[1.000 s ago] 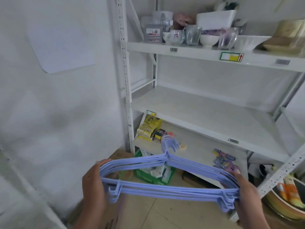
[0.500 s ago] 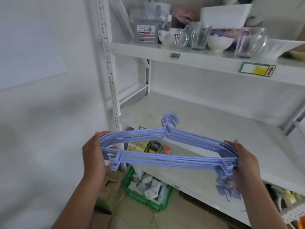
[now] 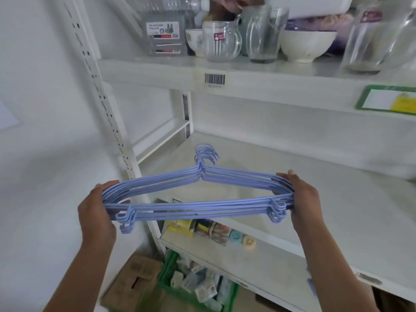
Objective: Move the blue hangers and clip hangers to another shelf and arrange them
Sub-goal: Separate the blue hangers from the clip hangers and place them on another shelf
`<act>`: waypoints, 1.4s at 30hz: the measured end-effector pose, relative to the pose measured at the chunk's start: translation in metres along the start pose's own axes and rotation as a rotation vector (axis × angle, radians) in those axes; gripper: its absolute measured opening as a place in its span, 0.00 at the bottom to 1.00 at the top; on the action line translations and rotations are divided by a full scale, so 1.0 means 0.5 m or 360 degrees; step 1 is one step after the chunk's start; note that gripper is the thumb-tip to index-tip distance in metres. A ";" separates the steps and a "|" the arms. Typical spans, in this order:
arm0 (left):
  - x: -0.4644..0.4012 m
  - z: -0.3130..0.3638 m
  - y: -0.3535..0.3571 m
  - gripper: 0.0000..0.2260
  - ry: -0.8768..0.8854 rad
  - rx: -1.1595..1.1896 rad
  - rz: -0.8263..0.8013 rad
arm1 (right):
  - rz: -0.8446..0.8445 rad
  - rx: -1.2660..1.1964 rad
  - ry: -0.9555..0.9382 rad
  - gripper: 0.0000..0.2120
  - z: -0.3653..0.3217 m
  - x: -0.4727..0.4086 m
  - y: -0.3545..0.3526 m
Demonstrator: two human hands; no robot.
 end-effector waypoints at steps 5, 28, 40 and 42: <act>-0.076 -0.024 0.071 0.14 0.0015 -0.0026 -0.0001 | -0.0045 -0.0048 0.0032 0.14 0.023 -0.123 0.043; -0.351 -0.307 0.093 0.12 -0.0284 -0.0348 -0.0028 | 0.0007 -0.0107 0.0319 0.10 0.317 -0.362 0.235; -0.398 -0.411 0.071 0.13 -0.0469 -0.0409 -0.0123 | 0.0038 0.0210 0.0584 0.11 0.413 -0.385 0.262; -0.395 -0.414 0.073 0.13 -0.0471 -0.0395 -0.0145 | 0.0046 0.0288 0.0550 0.11 0.411 -0.399 0.265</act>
Point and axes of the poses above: each hand's wrist, its own x-axis away from the middle knuckle, its own y-axis out of the palm, z = x × y, the point moved 10 cm from there along -x, towards the middle knuckle, and after that the axes turned 7 degrees about -y, right-handed, at the moved point
